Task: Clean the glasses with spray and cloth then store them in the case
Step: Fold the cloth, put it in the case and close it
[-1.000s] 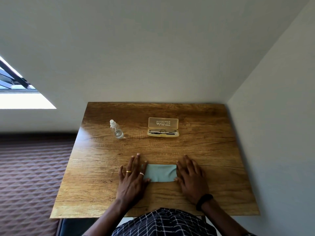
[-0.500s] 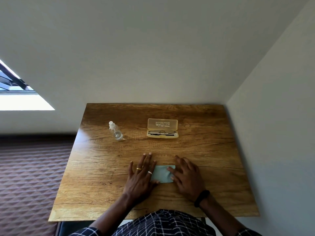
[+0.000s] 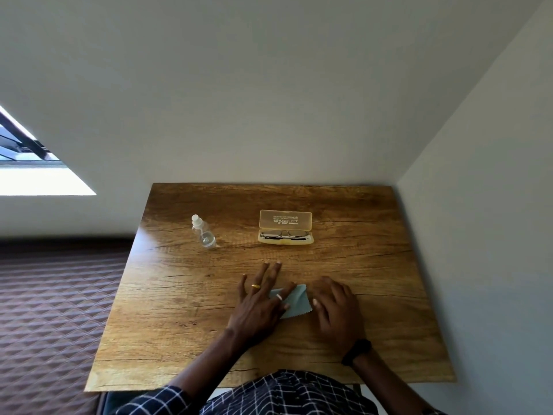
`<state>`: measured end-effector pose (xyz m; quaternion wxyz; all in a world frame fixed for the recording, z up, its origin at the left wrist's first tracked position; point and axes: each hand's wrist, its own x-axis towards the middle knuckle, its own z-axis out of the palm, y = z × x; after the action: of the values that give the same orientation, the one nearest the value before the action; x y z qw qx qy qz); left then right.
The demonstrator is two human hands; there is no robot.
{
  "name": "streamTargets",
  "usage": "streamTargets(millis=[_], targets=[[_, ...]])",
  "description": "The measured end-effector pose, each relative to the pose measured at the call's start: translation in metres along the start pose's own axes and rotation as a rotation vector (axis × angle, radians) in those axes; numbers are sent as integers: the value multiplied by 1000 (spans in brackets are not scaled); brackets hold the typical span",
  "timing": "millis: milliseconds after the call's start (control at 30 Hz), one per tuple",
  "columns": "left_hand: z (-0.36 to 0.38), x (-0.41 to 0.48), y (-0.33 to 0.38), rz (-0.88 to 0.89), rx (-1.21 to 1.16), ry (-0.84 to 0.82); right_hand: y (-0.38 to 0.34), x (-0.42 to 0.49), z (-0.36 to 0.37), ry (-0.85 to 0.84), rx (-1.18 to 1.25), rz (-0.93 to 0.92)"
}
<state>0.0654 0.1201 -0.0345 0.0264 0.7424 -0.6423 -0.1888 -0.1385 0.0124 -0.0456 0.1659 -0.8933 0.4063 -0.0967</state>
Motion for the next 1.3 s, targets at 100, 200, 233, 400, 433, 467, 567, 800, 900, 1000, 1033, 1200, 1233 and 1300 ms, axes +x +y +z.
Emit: streamTargets(millis=[100, 200, 233, 400, 433, 467, 567, 800, 900, 1000, 1033, 1200, 1233, 1300], targets=[[-4, 16, 6, 54, 70, -40, 0, -16, 7, -62, -71, -82], [-3, 25, 4, 47, 111, -91, -3, -25, 8, -91, -122, -70], [-3, 27, 4, 34, 111, -102, -4, -26, 8, -98, -130, -59], [-4, 27, 2, 10, 110, -128, -10, -26, 9, -98, -119, -27], [-4, 26, 2, 4, 107, -125, -10, -26, 9, -91, -107, -16], [-5, 26, 2, 0, 96, -116, -11, -25, 8, -85, -89, -5], [-4, 24, 2, 46, 83, -48, -10, -21, 6, -64, -56, 21], [6, 17, -11, 30, 68, -121, -5, -15, 8, -128, -171, 9], [4, 12, -16, 21, 44, -97, -4, -15, 8, -131, -174, 20], [3, 1, -23, -56, -18, 28, -8, -12, 6, -121, -147, 46], [6, -4, -25, -93, -43, 79, -10, -11, 6, -120, -139, 47], [31, -38, -25, -128, 1, 154, -15, -2, 9, -184, -172, 7], [37, -44, -25, -134, 9, 135, -15, -2, 10, -195, -182, 10], [45, -50, -29, -166, 0, 116, -14, -3, 12, -210, -195, 31]])
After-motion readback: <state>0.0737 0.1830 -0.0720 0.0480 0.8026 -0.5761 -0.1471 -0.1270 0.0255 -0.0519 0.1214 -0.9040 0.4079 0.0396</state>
